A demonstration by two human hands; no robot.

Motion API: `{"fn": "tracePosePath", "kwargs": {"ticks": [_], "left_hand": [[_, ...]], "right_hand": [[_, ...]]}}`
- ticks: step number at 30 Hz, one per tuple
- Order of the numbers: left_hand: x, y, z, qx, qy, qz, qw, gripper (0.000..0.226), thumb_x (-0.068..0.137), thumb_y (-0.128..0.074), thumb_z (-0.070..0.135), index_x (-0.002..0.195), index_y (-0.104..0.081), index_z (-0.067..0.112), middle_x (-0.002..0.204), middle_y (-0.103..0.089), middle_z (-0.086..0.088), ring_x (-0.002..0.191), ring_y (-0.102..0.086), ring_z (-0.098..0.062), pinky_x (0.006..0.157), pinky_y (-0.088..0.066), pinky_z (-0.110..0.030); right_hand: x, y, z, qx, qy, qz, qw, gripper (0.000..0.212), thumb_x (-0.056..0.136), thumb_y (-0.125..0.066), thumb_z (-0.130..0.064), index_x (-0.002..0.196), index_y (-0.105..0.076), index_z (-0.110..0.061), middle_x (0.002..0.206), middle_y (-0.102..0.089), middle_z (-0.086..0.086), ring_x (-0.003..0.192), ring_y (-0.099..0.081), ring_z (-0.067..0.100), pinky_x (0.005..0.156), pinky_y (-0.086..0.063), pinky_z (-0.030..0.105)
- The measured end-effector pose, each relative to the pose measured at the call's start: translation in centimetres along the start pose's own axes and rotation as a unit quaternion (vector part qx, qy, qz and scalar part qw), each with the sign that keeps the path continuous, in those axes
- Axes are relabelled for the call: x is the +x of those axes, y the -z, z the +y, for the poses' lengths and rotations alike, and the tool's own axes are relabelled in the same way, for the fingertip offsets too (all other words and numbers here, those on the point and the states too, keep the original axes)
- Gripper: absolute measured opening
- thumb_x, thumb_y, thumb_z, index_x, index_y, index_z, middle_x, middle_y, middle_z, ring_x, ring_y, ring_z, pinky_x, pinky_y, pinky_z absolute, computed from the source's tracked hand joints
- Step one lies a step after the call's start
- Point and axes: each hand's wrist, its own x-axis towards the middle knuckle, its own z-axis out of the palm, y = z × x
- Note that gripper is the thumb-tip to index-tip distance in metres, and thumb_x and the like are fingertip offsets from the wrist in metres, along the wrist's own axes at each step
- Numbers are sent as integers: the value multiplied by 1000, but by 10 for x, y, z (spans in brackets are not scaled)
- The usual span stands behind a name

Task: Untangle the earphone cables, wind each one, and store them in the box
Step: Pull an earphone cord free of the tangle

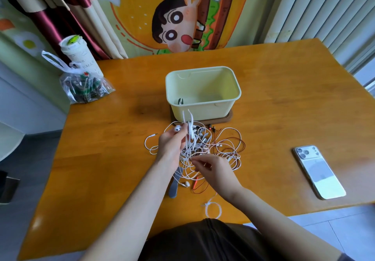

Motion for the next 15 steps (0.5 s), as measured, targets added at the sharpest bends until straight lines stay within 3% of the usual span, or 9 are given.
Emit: {"fn": "tracePosePath", "kwargs": {"ticks": [4, 8, 12, 15], "left_hand": [[-8, 2, 10, 52, 23, -125, 991, 7, 85, -65, 13, 84, -70, 8, 72, -70, -2, 75, -59, -17, 76, -45, -31], [-11, 16, 12, 211, 51, -248, 944, 11, 72, -74, 20, 83, -75, 18, 87, -73, -3, 90, -59, -22, 83, -43, -35], [-11, 23, 10, 407, 3, -244, 880, 17, 77, -77, 15, 91, -71, 21, 82, -66, 3, 80, -57, -12, 71, -46, -19], [-6, 28, 6, 470, -24, -219, 855, 23, 77, -78, 13, 100, -71, 14, 83, -64, 0, 77, -58, -13, 66, -50, -23]], "right_hand": [[11, 16, 12, 11, -58, 31, 998, 13, 92, -60, -23, 86, -70, -21, 63, -59, -17, 51, -52, -1, 49, -37, 12], [26, 39, 22, -49, -78, 49, 995, 23, 87, -66, -27, 66, -59, -33, 56, -55, -15, 48, -49, 2, 47, -34, 15], [33, 52, 23, -165, -67, -27, 984, 12, 88, -64, -28, 89, -71, -18, 72, -60, -8, 67, -56, 12, 58, -44, 26], [37, 56, 18, -169, -61, -42, 983, 19, 87, -63, -37, 89, -71, -20, 69, -57, -16, 64, -57, 7, 55, -45, 23]]}}
